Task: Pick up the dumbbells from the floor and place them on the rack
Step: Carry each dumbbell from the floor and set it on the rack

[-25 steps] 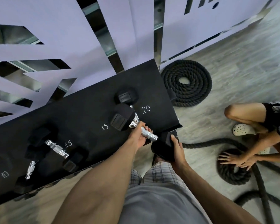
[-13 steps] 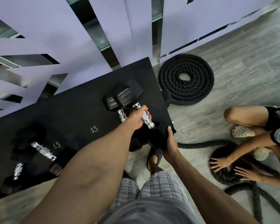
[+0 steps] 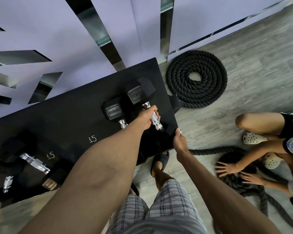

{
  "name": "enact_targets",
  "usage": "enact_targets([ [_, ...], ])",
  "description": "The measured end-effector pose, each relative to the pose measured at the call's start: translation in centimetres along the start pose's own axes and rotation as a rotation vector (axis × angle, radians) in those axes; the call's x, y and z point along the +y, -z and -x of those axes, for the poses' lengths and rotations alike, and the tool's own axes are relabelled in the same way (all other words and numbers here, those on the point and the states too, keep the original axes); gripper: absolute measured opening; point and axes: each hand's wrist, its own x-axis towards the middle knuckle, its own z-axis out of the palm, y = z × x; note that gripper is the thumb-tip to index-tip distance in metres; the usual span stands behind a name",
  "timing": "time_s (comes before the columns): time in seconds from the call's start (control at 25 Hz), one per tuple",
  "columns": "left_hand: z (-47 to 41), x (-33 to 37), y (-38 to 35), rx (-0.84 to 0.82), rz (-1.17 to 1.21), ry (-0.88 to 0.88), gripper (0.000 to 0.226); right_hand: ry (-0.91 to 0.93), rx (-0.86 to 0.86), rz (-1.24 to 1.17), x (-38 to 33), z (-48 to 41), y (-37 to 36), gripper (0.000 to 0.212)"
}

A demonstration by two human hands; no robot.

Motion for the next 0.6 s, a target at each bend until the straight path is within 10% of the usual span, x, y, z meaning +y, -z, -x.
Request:
enact_targets([
  [0.6, -1.4, 1.2, -2.1, 0.009, -0.325, -0.064, 0.025, 0.146, 0.002, 0.536, -0.9, -1.0, -0.6, 0.049],
])
